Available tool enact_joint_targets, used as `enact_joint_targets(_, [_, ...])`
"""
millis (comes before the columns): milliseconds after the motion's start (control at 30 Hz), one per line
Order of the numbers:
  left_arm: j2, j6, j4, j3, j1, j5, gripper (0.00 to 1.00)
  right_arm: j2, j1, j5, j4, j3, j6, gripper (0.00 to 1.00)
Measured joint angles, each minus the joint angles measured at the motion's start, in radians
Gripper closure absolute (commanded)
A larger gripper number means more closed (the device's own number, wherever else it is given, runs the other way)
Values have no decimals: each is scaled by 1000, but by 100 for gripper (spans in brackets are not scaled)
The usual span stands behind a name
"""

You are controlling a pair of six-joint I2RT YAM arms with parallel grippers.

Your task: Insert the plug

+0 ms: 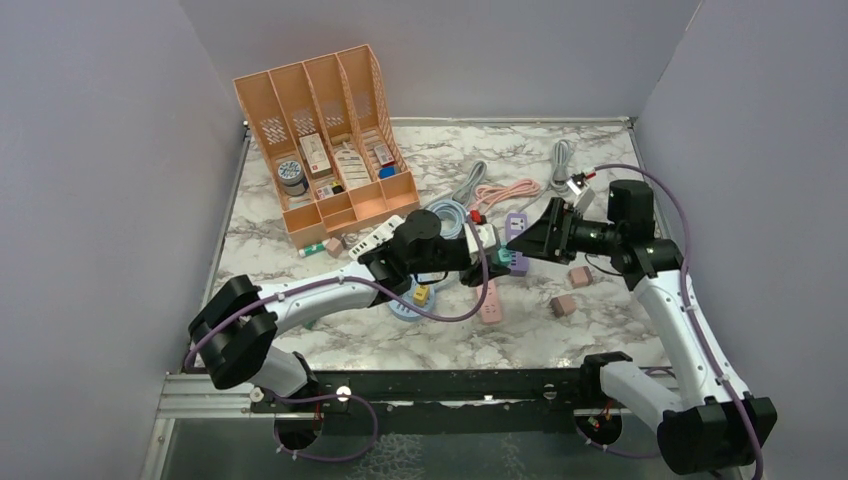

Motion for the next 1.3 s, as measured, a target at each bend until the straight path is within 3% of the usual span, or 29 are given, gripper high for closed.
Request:
enact_joint_targets(267, [93, 41, -118, 102, 0, -6, 84, 34, 0, 32, -89, 43, -146, 33])
enact_joint_targets(733, [145, 60, -176, 152, -20, -6, 83, 92, 0, 64, -173, 43, -175, 40])
enact_joint_targets(1000, [163, 69, -200, 154, -30, -32, 81, 97, 6, 95, -217, 43, -183, 58])
enact_joint_targets(1300, [181, 77, -253, 184, -35, -47, 81, 99, 6, 117, -225, 39, -185, 53])
